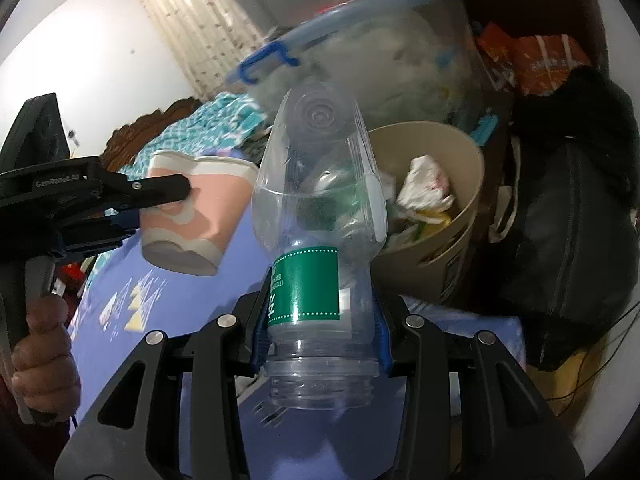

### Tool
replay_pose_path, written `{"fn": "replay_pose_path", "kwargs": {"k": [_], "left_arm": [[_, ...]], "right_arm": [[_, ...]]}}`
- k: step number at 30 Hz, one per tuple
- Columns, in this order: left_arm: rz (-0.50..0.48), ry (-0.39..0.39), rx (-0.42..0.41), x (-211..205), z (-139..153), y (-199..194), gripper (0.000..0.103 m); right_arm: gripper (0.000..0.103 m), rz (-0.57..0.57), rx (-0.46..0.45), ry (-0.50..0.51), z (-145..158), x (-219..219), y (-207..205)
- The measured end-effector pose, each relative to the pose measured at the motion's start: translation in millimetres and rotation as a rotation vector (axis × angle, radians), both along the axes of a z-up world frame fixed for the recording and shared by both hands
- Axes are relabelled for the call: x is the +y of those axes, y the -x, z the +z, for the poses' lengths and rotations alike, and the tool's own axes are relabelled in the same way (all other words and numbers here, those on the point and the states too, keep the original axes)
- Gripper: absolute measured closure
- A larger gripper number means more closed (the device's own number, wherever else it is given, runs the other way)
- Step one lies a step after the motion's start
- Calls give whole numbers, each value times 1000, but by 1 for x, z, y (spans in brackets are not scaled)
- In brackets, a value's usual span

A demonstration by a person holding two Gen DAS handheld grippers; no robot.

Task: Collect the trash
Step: 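Carry the cup and bottle over the beige bin and lower them in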

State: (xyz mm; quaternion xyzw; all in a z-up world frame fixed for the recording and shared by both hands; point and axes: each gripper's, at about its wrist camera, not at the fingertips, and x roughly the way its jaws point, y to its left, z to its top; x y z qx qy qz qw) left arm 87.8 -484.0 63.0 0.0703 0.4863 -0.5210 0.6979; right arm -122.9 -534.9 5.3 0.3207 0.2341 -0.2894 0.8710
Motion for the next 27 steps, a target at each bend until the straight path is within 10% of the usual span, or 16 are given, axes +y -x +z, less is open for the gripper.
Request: {"fn": "replay_pose_path", "kwargs": {"k": [18,22,27], "left_arm": [[-38,-113,-79,-118,-42,-10,68],[-16,-157,-91,-121,-58,-17,53],[7,-163,-121,-113,-59,-21,50]], "right_arm": [[59,-52,5,-148,-28,-86,-6],[30,-59,-10,-131,-24,-85,-8],[26,-103,-5,-73,-17,-78,-3]]}}
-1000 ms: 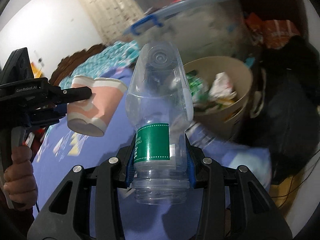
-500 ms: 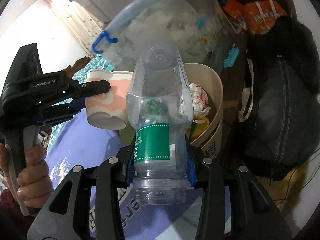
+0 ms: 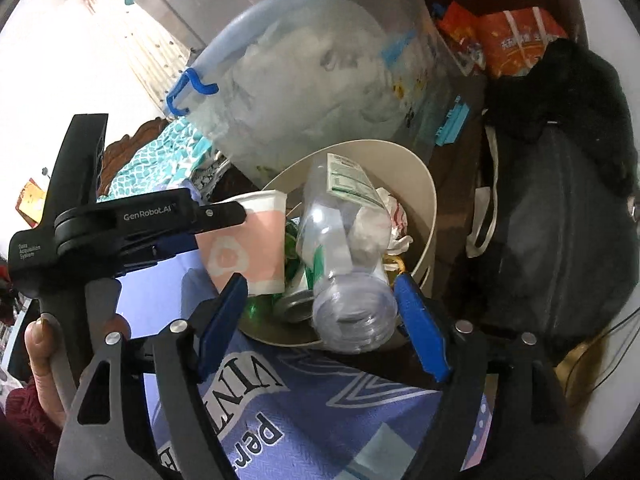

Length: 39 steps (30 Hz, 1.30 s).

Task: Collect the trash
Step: 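Carry the cup and bottle over the beige bin and lower them in, then open both tools to drop the cup and bottle into the bin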

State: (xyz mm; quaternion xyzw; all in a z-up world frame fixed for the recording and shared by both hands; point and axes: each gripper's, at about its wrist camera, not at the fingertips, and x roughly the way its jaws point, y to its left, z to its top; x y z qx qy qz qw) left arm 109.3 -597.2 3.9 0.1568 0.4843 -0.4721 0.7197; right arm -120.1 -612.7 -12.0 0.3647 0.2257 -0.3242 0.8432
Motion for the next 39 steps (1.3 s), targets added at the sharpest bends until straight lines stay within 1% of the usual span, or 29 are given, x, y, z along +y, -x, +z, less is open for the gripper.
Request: {"fn": "replay_pose_path", "kwargs": {"k": [3,8,21,30,34,39], "left_arm": [[0,4,-25,4,3,2,47],[-10,7,-69,8,9,9,41],[-9,16,-109,26,17,12,39],[1,28,-139,40,22,10,37],[11,40,-172,51,28,12,36],[32,57,-231,75,39,17,34]], "right_arm": [[26,-13,-7,-11,-1,0,3],[26,-23,-9,-1,2,4,4],[25,-44,-12,49,16,19,4],[25,-44,-15,53,24,23,-2],[25,-40,-19,58,28,28,-4],[25,-30,-33,34,32,34,-8]]}}
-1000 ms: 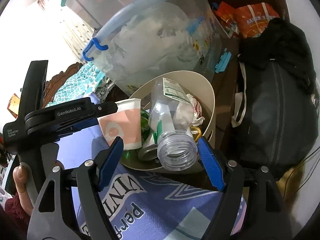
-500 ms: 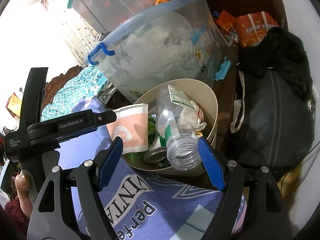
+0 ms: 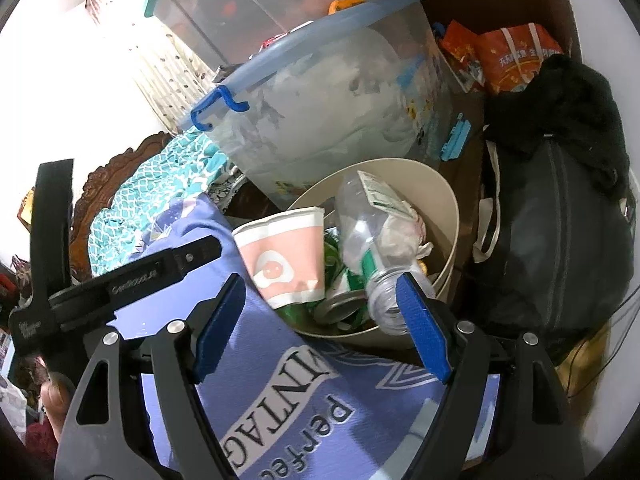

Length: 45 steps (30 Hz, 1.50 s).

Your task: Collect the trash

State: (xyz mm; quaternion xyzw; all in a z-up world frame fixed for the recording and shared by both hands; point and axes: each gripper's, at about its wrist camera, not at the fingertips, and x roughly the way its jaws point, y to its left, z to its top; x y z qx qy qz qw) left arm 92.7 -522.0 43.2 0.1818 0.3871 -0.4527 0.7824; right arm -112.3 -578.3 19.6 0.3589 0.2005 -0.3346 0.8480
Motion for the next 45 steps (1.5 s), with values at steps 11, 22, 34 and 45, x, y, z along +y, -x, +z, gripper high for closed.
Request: {"fn": "replay_pose_path", "kwargs": {"k": [11,22,34,45], "left_arm": [[58,31,-108,74,26,16,30],[103,41,-213,148,46,38,29],[118,104,-272,220,67,70,10],[196,188,-253,286,91,71,9]], "right_arm": [[25,14,-35,-57,6,32,-4],[23,34,-75,-32,30,89,3],[16,48,-68,35,58,152,9],[4,9,-102,183,91,222,20]]}}
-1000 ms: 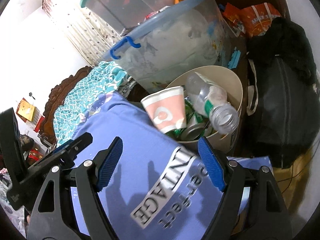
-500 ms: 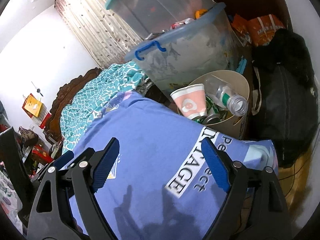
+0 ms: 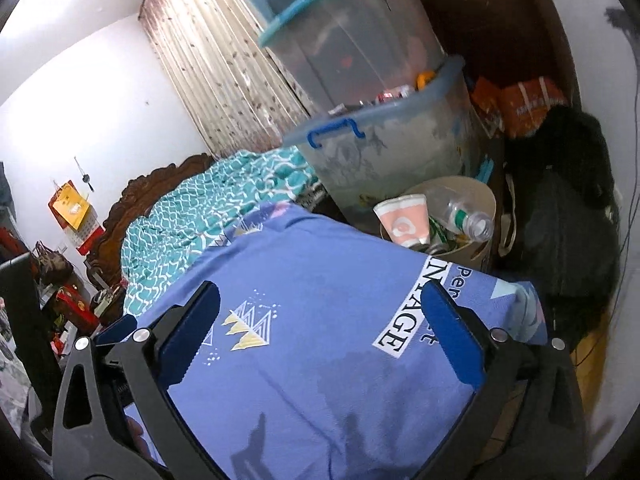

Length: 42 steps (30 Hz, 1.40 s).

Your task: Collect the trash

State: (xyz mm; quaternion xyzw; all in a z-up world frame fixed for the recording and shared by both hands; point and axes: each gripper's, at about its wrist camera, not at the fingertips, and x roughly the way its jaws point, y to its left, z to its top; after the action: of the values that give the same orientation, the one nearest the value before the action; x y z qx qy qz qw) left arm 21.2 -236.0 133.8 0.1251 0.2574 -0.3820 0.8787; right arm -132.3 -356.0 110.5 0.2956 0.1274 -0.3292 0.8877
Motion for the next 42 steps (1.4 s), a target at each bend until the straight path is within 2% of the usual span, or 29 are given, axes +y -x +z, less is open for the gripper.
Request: {"fn": "replay_pose_path", "kwargs": {"k": [5,17,24,30,42], "left_arm": [[47,2,5,21,4,-1,9],[106,16,-124,59,20,28,9],[123,29,-156,75,28,43,9],[135,31,-150,82,28,50,9],[195,-44,-165,78,14,58,9]], "right_arm": [[4,-19,-15,33,5,26,7],[3,-58,-65,124,16,69,22],[3,-60,-101,165,19,87,30],[3,-37,-108,151,15,89,33],[3,-8,-99,104,-1,85,35]]}}
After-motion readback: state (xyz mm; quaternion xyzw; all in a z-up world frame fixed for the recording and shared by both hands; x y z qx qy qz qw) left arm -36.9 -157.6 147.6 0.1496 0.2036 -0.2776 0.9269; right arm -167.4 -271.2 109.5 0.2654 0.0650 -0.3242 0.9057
